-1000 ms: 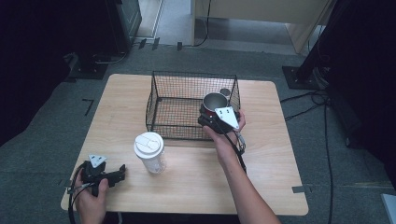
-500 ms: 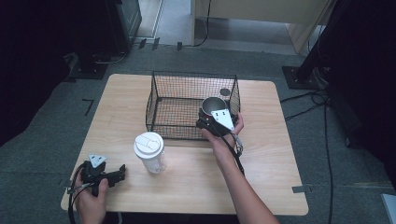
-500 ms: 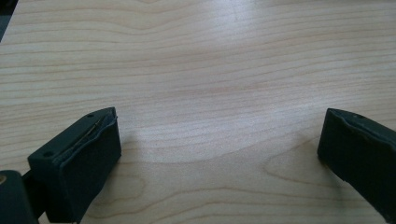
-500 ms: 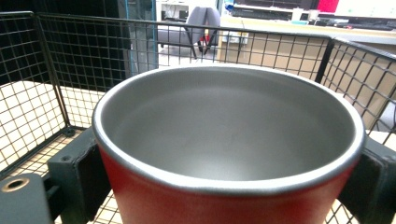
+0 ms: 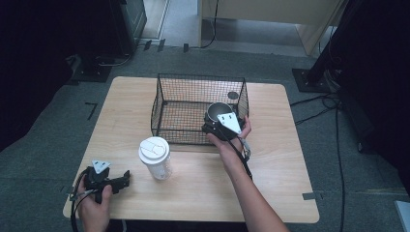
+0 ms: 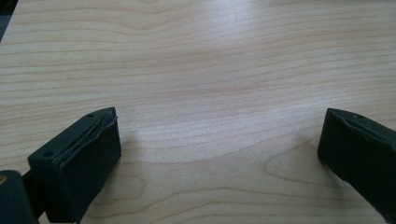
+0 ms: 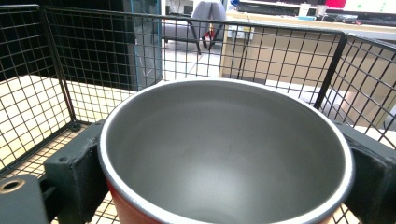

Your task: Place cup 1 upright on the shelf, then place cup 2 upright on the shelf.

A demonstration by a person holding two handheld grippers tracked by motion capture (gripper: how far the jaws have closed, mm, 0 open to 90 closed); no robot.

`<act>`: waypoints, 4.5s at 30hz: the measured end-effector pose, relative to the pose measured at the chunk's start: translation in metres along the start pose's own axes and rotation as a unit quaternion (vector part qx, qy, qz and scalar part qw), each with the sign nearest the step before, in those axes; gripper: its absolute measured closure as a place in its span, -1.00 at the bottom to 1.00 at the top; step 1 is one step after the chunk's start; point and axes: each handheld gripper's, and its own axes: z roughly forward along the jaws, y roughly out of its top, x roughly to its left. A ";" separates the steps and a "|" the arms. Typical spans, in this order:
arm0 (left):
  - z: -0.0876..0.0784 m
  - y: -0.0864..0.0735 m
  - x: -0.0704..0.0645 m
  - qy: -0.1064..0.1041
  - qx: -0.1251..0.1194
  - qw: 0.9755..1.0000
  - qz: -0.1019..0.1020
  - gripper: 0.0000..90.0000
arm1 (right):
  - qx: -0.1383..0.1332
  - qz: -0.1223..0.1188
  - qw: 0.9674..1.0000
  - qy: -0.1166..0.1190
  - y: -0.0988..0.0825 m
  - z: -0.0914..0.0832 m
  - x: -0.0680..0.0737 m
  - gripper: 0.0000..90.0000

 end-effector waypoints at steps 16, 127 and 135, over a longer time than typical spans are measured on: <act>0.000 0.000 0.000 0.000 0.000 1.000 0.000 -1.00 | 0.005 0.013 1.000 0.012 0.003 -0.001 -0.005 -0.89; 0.001 0.001 -0.001 -0.002 -0.001 1.000 0.001 -1.00 | -0.070 -0.021 0.953 0.293 0.013 -0.118 0.133 -1.00; 0.001 0.001 -0.001 -0.002 -0.001 1.000 0.001 -1.00 | -0.064 -0.003 0.952 0.300 0.012 -0.116 0.135 -1.00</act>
